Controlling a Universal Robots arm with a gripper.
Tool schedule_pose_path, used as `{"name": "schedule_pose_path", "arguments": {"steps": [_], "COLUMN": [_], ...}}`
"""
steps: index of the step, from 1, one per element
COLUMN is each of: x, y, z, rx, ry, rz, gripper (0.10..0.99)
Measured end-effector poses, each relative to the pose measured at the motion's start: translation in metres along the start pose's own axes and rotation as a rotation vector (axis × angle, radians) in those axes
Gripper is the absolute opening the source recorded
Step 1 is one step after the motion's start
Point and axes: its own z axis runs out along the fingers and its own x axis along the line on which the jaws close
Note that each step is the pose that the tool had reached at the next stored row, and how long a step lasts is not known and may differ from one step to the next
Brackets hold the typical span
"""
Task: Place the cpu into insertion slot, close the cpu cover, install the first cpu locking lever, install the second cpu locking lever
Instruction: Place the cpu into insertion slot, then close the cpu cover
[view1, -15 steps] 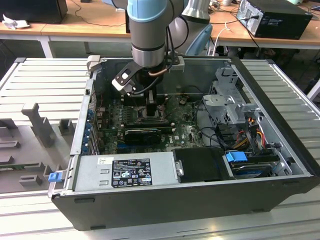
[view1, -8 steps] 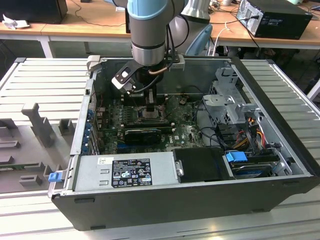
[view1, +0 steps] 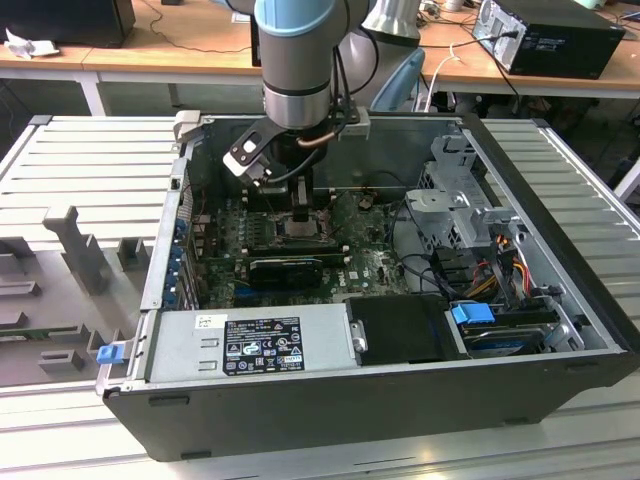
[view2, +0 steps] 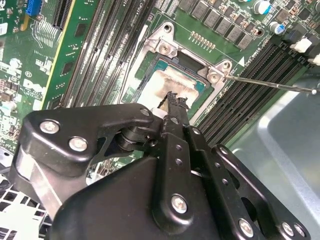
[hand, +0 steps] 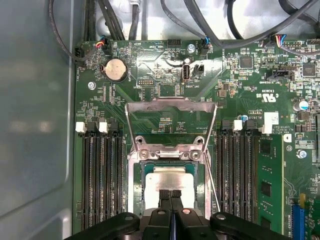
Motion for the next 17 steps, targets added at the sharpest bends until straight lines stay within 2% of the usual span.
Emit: {"name": "schedule_pose_path", "arguments": {"steps": [9, 17], "x": [0.0002, -0.0006], "y": [0.0004, 0.0049], "z": [-0.0040, -0.0038], "rx": [0.000, 0.000], "ry": [0.0004, 0.0002], "rz": [0.000, 0.001], "gripper": [0.106, 0.106]}}
